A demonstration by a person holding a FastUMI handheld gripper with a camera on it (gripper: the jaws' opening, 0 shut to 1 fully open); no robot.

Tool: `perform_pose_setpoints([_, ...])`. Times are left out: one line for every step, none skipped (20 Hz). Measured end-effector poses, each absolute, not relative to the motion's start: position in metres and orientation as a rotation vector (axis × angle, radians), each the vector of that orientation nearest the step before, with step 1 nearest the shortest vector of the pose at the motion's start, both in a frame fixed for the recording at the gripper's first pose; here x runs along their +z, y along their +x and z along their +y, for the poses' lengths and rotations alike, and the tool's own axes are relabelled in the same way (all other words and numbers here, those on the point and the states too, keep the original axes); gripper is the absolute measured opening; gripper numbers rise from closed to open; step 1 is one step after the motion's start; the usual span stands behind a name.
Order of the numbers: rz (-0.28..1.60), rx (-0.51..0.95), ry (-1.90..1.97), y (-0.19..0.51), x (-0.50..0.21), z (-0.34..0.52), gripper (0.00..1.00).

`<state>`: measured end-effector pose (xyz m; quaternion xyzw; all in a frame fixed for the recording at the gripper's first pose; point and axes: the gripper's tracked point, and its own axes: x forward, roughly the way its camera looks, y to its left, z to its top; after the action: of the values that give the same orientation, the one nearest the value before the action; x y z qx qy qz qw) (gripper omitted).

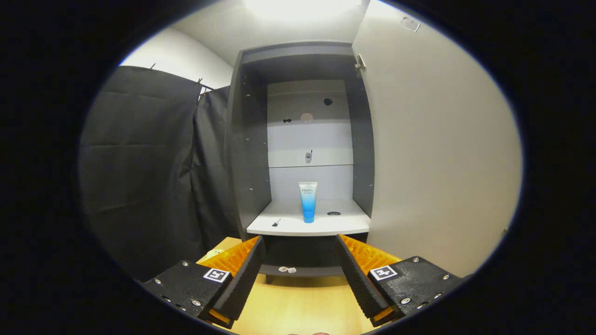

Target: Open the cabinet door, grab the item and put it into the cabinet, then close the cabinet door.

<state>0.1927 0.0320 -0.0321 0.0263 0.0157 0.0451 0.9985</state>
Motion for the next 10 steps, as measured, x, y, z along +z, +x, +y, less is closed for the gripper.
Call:
perform_pose_setpoints([0.033,0.095,0.052,0.178,-0.035,0.034,0.94])
perform_pose_setpoints([0.032,0.103,0.051,0.164,-0.037,0.035,0.94])
perform_pose_setpoints([0.035,0.11,0.047,0.152,-0.038,0.036,0.94])
perform_pose_setpoints([0.039,0.113,0.044,0.14,-0.041,0.035,0.94])
perform_pose_setpoints([0.041,0.115,0.046,0.129,-0.041,0.033,0.94])
perform_pose_setpoints([0.042,0.124,0.057,0.119,-0.04,0.032,0.94])
perform_pose_setpoints([0.041,0.137,0.07,0.108,-0.037,0.03,0.94])
perform_pose_setpoints([0.034,0.134,0.078,0.097,-0.035,0.021,0.94])
perform_pose_setpoints([0.029,0.128,0.081,0.088,-0.032,0.009,0.94])
perform_pose_setpoints([0.023,0.125,0.086,0.078,-0.029,-0.002,0.94])
